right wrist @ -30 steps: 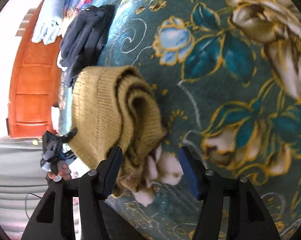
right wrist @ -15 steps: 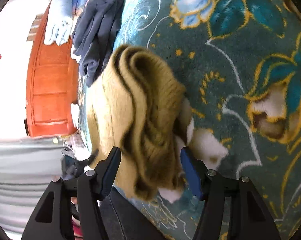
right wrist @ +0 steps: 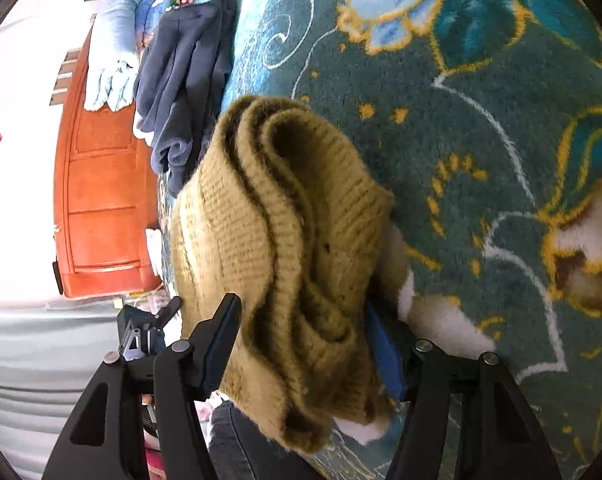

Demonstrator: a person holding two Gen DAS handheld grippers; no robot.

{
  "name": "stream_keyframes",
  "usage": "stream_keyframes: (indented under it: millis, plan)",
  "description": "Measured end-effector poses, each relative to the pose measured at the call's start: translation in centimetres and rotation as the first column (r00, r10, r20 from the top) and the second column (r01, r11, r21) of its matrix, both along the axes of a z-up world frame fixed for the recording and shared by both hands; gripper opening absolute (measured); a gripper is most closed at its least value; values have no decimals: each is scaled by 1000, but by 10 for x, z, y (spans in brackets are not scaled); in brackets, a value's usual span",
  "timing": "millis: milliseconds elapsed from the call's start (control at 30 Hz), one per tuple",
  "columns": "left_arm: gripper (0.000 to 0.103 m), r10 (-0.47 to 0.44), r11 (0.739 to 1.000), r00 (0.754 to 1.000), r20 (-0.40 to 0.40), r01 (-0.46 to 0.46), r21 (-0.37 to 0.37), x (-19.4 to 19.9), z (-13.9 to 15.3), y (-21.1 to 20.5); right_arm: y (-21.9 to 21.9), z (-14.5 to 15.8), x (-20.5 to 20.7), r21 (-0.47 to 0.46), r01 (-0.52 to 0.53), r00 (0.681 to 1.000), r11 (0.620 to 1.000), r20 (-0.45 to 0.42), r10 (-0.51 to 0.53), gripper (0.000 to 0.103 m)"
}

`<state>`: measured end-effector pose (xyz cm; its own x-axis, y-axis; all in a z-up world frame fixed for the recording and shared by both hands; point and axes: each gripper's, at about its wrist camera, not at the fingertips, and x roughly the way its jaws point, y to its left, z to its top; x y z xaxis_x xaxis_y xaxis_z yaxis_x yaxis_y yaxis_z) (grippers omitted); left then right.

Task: Fold clothes
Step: 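Grasp the folded yellow sweater bundle with both grippers, then lift the folded sweater with both grippers and carry it to the folded clothes stack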

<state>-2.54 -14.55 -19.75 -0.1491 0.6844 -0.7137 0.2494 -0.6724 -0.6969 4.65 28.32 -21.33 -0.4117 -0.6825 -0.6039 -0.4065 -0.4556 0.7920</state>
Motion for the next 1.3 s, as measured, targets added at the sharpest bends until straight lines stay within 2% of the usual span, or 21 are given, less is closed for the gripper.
stream_keyframes:
  millis: [100,233,300,367,400,433,533,600,767,933,1067,1133,1300]
  plan:
    - [77,-78,997,997,8,78,0,-9,-1,5,-3,2,-2,16,13,1000,1000,1,-13,63]
    - [75,-138,990,990,-23,138,1,-12,9,9,-7,4,-4,37,31,1000,999,1,-31,66]
    - [75,-143,990,989,-43,143,12,-12,12,13,-9,6,-5,48,40,999,998,2,-40,63]
    - [68,-144,989,989,-36,145,12,-11,11,17,-10,7,-6,58,49,999,997,2,-49,56]
    - [51,-150,989,988,-31,150,-7,-10,10,20,-11,8,-7,64,54,999,997,2,-54,50]
    - [43,-157,987,987,-31,156,-35,-10,10,25,-12,9,-7,68,56,998,996,1,-56,46]
    - [33,-193,976,978,-81,182,-122,-4,24,36,-16,18,-9,75,33,999,997,-17,-32,37]
    - [30,-196,971,975,-101,179,-157,1,37,41,-18,25,-11,80,19,999,997,-29,-16,34]
    - [28,-194,959,972,-132,160,-232,19,69,48,-24,41,-14,92,-18,998,996,-59,24,31]
    - [27,-179,945,974,-136,131,-301,42,88,55,-30,57,-18,104,-54,994,993,-88,63,30]
    - [27,-140,947,978,-155,87,-309,57,100,64,-32,66,-16,98,-85,990,992,-106,95,30]
    - [27,-128,949,977,-173,70,-307,57,103,82,-32,71,-14,101,-96,988,990,-108,107,30]
    - [27,-108,957,971,-216,42,-288,70,119,82,-30,95,-7,129,-119,980,984,-141,137,30]
